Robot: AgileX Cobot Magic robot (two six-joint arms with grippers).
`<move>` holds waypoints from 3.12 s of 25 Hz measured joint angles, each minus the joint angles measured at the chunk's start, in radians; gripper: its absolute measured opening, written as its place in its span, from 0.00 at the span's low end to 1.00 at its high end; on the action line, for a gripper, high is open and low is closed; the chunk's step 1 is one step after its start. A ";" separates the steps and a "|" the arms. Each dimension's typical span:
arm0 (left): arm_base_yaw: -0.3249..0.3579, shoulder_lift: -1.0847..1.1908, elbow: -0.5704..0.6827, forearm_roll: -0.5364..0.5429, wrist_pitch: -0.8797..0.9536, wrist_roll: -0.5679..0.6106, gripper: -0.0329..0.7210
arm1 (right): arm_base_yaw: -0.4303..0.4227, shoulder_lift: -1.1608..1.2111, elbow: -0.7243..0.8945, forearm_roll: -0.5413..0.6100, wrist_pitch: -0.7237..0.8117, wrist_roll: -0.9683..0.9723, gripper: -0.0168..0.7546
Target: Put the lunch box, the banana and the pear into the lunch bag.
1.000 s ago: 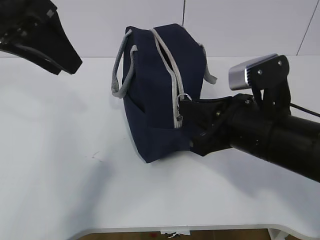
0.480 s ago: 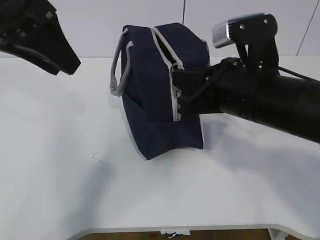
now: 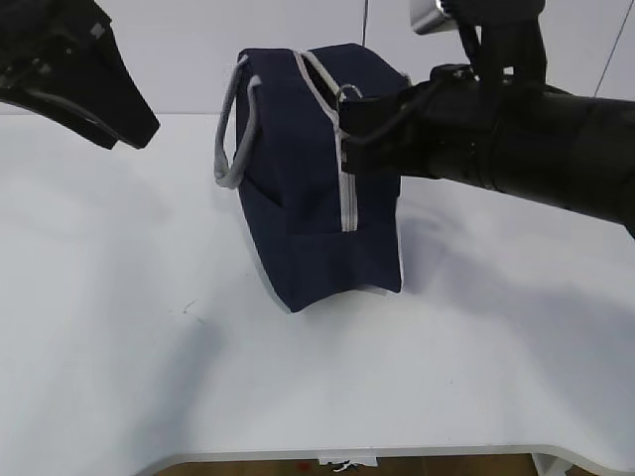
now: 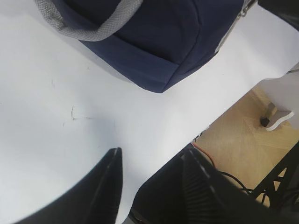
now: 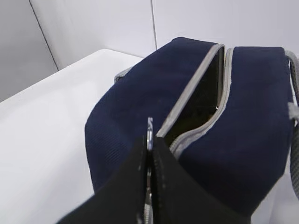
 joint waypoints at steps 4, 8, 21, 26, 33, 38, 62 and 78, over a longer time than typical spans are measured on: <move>0.000 0.000 0.000 0.000 0.000 0.000 0.48 | 0.000 0.000 -0.032 0.000 0.027 0.002 0.02; 0.000 0.000 0.000 0.000 0.000 0.000 0.48 | 0.000 0.000 -0.047 0.002 0.038 0.004 0.02; -0.002 0.000 0.000 0.000 0.000 0.000 0.48 | 0.000 0.000 -0.049 0.046 0.043 0.006 0.02; -0.004 0.000 0.000 0.000 0.000 0.000 0.48 | 0.000 0.000 -0.050 0.080 0.045 0.006 0.02; -0.008 0.000 0.000 0.000 0.002 0.000 0.48 | 0.000 0.000 -0.088 0.130 0.064 0.008 0.02; -0.008 0.000 0.000 0.000 0.002 0.000 0.48 | 0.000 0.028 -0.144 0.139 0.107 0.011 0.02; -0.140 0.113 0.000 -0.027 -0.331 -0.036 0.65 | 0.000 0.125 -0.324 0.191 0.178 0.114 0.02; -0.160 0.211 0.000 -0.045 -0.467 -0.038 0.41 | 0.000 0.125 -0.326 0.249 0.179 0.118 0.02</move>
